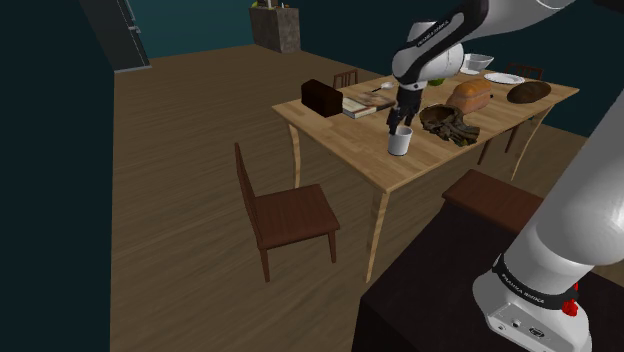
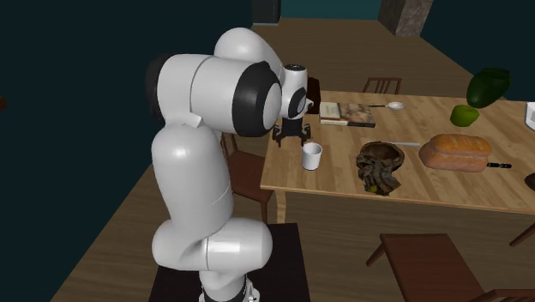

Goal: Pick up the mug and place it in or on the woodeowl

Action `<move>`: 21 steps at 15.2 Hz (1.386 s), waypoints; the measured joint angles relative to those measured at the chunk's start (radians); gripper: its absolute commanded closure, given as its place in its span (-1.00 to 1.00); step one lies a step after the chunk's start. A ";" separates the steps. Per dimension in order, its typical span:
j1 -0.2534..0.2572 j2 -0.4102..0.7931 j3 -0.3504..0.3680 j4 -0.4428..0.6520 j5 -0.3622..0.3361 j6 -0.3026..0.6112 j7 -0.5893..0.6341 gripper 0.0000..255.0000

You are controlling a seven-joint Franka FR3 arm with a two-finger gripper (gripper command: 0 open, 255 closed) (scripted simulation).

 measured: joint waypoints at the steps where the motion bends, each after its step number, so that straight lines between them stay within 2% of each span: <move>1: -0.007 0.035 -0.006 0.017 0.016 0.018 -0.023 -1.00; 7: -0.064 0.263 -0.005 0.186 0.124 0.074 -0.140 -1.00; 14: -0.087 0.350 0.018 0.199 0.173 0.144 -0.174 -1.00; 21: -0.089 0.358 0.021 0.198 0.178 0.152 -0.178 -1.00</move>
